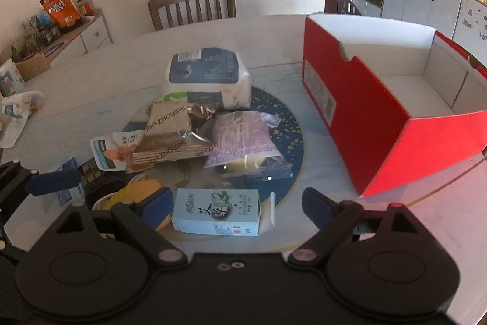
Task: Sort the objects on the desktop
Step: 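Move the right gripper toward the white-green drink carton, then close the right gripper on the carton while the left gripper grasps the yellow toy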
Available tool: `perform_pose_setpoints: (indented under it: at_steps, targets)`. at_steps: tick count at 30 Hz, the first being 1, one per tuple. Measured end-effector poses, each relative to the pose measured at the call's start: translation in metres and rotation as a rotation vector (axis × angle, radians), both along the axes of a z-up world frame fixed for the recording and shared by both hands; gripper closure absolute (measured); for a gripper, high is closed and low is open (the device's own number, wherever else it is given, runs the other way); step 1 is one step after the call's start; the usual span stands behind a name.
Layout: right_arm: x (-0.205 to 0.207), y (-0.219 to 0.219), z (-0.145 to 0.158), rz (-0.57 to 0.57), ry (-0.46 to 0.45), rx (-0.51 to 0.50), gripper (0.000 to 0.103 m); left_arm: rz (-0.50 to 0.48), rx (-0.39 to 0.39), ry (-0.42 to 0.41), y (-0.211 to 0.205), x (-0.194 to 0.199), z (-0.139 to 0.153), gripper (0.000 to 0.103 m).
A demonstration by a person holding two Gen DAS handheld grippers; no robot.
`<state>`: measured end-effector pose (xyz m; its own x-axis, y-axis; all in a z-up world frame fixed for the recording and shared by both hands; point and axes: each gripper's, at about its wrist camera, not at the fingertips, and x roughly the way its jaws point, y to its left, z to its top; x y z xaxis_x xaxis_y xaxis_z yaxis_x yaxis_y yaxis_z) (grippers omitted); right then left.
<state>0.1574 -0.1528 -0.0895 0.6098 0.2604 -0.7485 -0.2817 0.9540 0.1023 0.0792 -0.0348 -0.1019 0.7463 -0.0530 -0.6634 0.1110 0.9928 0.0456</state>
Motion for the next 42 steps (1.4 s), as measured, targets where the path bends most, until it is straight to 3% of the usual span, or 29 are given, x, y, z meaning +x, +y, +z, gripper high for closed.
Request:
perform_pose_setpoints:
  at_steps: [20,42]
  targets:
    - [0.012,0.015,-0.015,-0.011,0.065,-0.020,0.016,-0.006,-0.029,0.043,0.006,0.011,-0.013,0.043]
    - [0.032,0.021,-0.021,-0.084,0.205,0.005,0.013,-0.003,-0.067,0.139,0.008,0.029,-0.013,0.053]
